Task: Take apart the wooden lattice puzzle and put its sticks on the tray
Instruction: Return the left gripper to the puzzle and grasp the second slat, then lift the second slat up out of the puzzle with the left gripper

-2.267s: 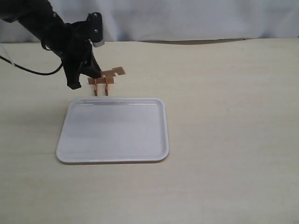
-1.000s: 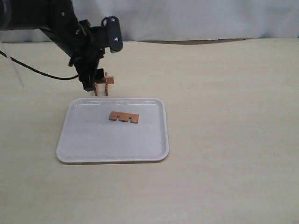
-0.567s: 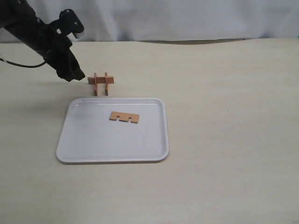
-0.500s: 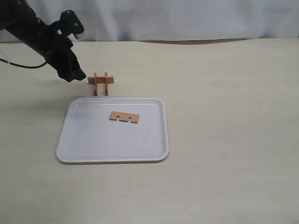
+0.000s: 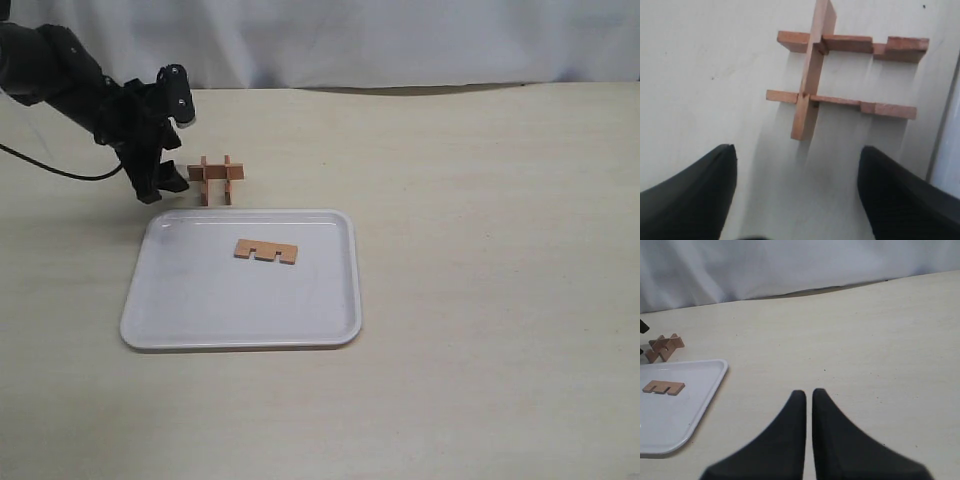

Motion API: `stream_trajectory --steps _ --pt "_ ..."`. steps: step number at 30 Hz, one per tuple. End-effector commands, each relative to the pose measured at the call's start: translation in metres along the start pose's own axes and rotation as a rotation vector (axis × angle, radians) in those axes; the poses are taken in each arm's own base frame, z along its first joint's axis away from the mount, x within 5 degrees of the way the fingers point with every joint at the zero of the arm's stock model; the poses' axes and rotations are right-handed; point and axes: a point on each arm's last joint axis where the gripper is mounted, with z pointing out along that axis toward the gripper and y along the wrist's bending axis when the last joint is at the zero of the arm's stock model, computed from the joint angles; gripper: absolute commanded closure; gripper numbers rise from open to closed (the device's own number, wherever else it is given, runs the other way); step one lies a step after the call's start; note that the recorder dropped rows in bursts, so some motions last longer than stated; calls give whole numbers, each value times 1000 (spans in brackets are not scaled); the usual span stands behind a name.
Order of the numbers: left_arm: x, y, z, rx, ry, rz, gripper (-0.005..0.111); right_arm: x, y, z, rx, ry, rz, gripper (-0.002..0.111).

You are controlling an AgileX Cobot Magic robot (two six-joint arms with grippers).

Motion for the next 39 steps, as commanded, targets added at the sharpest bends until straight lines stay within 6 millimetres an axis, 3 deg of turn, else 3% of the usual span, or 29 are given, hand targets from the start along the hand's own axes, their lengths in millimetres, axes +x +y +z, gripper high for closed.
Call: stream_trajectory --steps 1,6,22,28,39 --pt "-6 3 4 -12 -65 -88 43 0 0 0 4 -7 6 104" --pt "-11 3 8 49 -100 -117 57 0 0 0 4 -7 6 104" --pt "-8 1 13 66 -86 -109 58 0 0 0 4 -7 6 104" --pt "-7 0 15 66 -89 -116 82 0 0 0 4 -7 6 104" --pt "-8 -2 15 93 -93 -117 107 0 0 0 4 -7 6 104"
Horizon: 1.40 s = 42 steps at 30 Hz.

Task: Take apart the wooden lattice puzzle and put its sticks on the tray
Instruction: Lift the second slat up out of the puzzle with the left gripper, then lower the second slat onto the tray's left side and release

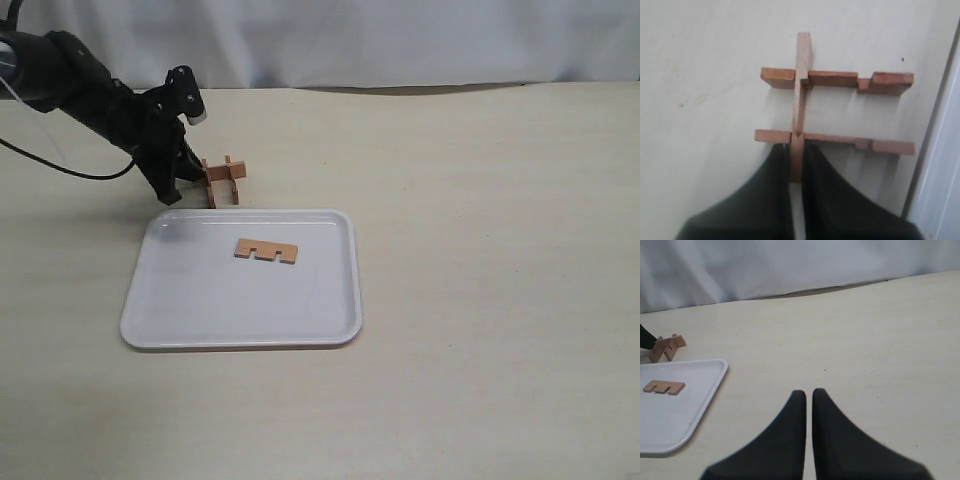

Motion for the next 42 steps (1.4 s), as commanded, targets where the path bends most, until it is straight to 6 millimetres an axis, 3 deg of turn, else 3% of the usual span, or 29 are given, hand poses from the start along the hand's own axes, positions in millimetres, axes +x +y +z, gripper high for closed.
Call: stream_trajectory --steps 1,7,22,24,28,33,38,42 --pt "-2 -1 1 19 -9 -4 107 0 0 0 4 -7 6 104" --pt "-7 1 -8 7 -18 4 107 0 0 0 4 -7 6 104" --pt "-42 -11 -85 104 -47 -76 107 0 0 0 4 -7 6 104" --pt "-45 -23 -102 172 42 -98 107 0 0 0 4 -7 6 104" --pt "-55 -48 -116 194 266 -127 107 0 0 0 4 -7 6 104" --pt "-71 -94 -121 236 297 -51 107 0 0 0 4 -7 6 104" --pt "-58 -125 -117 403 317 -151 107 0 0 0 4 -7 6 104" --pt "-39 -132 -97 332 312 -189 107 0 0 0 4 -7 6 104"
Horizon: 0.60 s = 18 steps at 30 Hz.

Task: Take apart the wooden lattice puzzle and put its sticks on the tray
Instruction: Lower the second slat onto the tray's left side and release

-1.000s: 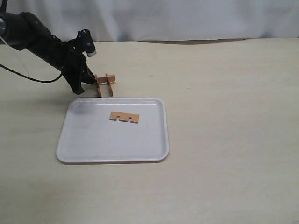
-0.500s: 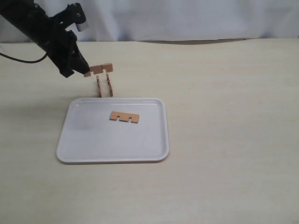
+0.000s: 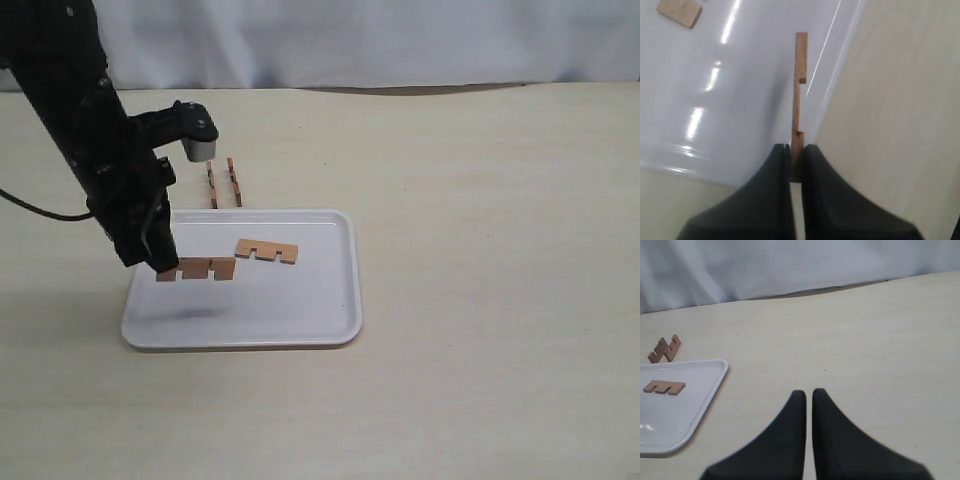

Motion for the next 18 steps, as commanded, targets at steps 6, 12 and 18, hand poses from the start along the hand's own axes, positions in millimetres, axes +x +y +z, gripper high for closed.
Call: stream_trajectory --steps 6,12,18 --pt "16 15 22 -125 -124 -159 107 0 0 0 4 -7 6 104" --pt "27 24 30 -177 -201 -255 107 0 0 0 4 -7 6 104" --pt "29 30 35 -262 -233 -266 103 0 0 0 4 -7 6 104"
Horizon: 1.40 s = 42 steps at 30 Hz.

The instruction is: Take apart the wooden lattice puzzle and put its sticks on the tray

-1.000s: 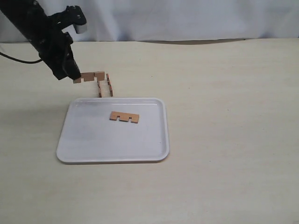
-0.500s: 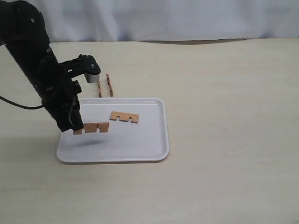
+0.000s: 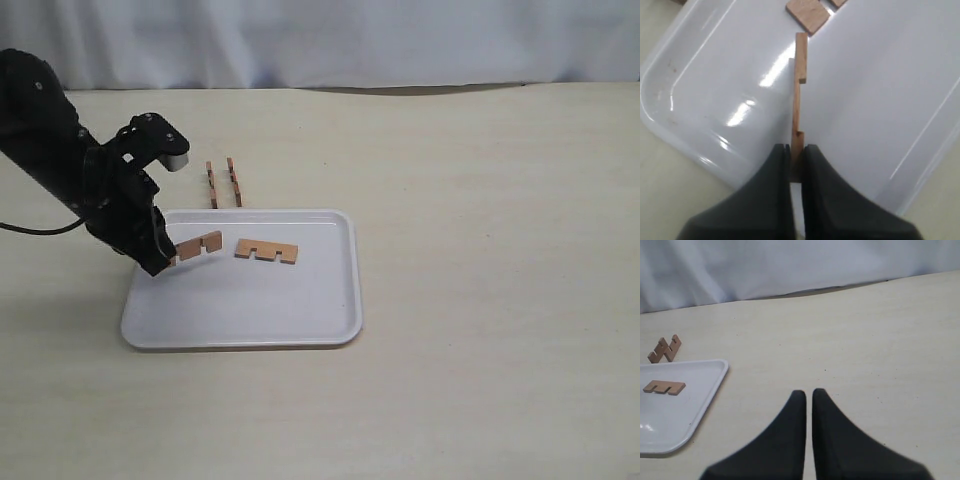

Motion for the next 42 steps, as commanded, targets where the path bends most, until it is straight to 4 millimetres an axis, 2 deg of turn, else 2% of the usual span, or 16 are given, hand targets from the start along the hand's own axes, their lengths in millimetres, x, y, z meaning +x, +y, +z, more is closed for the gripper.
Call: stream_trajectory --steps 1,8,11,14,19,21,23,28,34,38,42 --pt "0 2 0 -37 -34 -23 99 0 0 0 4 -7 6 104" --pt "-4 8 -1 -98 -76 -25 52 0 0 0 4 -7 6 104" --pt "-9 10 -7 -130 -107 -20 43 0 0 0 4 -7 6 104" --pt "-19 14 -20 -160 -156 -51 42 0 0 0 4 -7 6 104" --pt "-43 22 -49 -189 -288 -286 42 0 0 0 4 -7 6 104" --pt "-50 25 -54 -197 -338 -397 42 0 0 0 4 -7 6 104" --pt "-54 26 -53 -222 -374 -430 42 0 0 0 4 -7 6 104" --pt "-65 26 -33 -278 -430 -471 43 0 0 0 4 -7 6 104" --pt "-74 28 5 -319 -454 -440 60 0 0 0 4 -7 6 104" --pt "-72 33 28 -310 -417 -458 60 0 0 0 4 -7 6 104" --pt "-72 36 40 -299 -399 -486 60 0 0 0 4 -7 6 104"
